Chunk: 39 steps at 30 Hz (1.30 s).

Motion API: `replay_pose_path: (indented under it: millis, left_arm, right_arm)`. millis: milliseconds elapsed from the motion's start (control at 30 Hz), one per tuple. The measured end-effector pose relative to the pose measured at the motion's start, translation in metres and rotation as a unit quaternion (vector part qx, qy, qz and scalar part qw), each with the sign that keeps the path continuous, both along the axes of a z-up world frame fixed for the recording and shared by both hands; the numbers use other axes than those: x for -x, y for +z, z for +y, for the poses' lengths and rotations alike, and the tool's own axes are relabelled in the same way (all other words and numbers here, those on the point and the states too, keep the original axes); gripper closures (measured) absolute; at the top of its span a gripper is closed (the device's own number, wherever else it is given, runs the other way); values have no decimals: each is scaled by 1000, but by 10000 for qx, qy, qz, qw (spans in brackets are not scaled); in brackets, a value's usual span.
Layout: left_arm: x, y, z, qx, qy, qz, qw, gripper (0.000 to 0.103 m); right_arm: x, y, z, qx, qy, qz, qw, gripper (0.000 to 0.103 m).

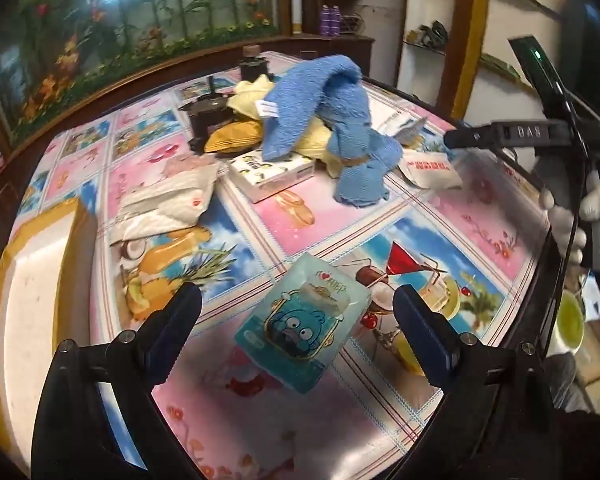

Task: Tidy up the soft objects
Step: 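Lift the teal monster packet with the left tool while the right tool holds a white strip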

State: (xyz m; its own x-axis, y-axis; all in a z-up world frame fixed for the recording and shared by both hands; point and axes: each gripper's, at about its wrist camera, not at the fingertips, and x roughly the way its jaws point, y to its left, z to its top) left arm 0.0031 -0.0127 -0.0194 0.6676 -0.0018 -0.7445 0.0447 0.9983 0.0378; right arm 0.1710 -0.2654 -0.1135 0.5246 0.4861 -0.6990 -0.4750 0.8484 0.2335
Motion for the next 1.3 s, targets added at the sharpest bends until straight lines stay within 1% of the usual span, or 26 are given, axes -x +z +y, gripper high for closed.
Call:
replay_pose_path:
  millis: [67,100,133,167,267,300,333,367,400,433,467,500,533,567,633,667,700,767,800,833,900,1000,1067,1167,1233,1300]
  left_arm:
    - [-1,-45,-28,-165,-204,155,9995,6]
    - [3,-73,-45,-278,-257,234,9990,6]
    - [-14,-84,-51,-446,-169,381,9981,6]
    - [-17,-89,-53,-547,-121,444,9974,6]
    - [-29,-98,-41,-236,-48,726,9971,6]
    - [-25,-99,-37,-156,11,728,9972,6]
    - [-27,-102,-33,-47,58,779,9969,14]
    - [-25,-100,-28,184,76,865,9961,30]
    - [-24,-98,-24,318,172,802,9961,38]
    - [-24,-97,-23,274,300,834,9957,45]
    - [-26,-99,-14,453,356,821,9950,47]
    - [-27,-99,-9,616,413,782,9942,48]
    - [-29,-100,-5,710,462,744,9936,50]
    - [-30,-99,-1,802,489,700,9931,54]
    - [-21,-93,4,1074,537,659,9906,55]
    - [-17,-90,9,1198,522,564,9898,55]
    - [-13,-85,13,1331,521,450,9887,55]
    - [0,-76,15,1471,570,326,9869,55]
    - [5,-70,21,1605,597,222,9850,55]
    - [12,-63,16,1585,667,279,9847,55]
    - [24,-50,20,1704,752,107,9824,55]
    - [51,-25,30,1912,811,-321,9777,55]
    - [69,-7,42,2126,835,-593,9718,55]
    - [88,21,68,2133,996,-878,9679,55]
    - [95,43,91,2109,1219,-952,9652,55]
    - [93,64,116,2009,1451,-895,9647,55]
  right_arm:
    - [-6,-3,0,-129,-40,201,9997,1]
    - [-8,-3,3,-119,-48,257,9996,1]
    - [-9,-5,7,-39,-58,287,9996,1]
    - [-9,-6,11,54,-74,301,9995,1]
    - [-9,-12,29,391,43,301,9988,1]
    - [-10,-15,33,527,39,285,9982,1]
    - [-11,-17,38,654,35,293,9974,1]
    - [-12,-22,42,794,46,344,9962,1]
    - [-12,-24,45,927,25,339,9951,1]
    - [-10,-26,49,1038,9,296,9942,1]
    - [-6,-27,51,1150,7,224,9931,8]
    - [-1,-25,54,1261,4,110,9920,23]
    - [5,-23,55,1328,35,23,9911,32]
    - [9,-21,53,1241,104,63,9922,43]
    - [15,-19,47,1071,156,179,9940,53]
    - [19,-18,43,967,179,238,9949,63]
    - [22,-17,39,836,212,298,9958,79]
    - [31,-14,32,658,250,382,9968,91]
    - [35,-12,29,633,274,377,9969,95]
    - [41,-9,29,614,315,365,9969,95]
    - [53,-4,26,541,398,309,9973,95]
    - [66,12,25,272,553,244,9978,95]
    - [79,29,27,73,729,175,9972,95]
    - [96,64,46,-184,1194,9,9927,95]
    - [103,89,70,-353,1577,-35,9868,95]
    - [109,116,101,-531,2014,-89,9780,95]
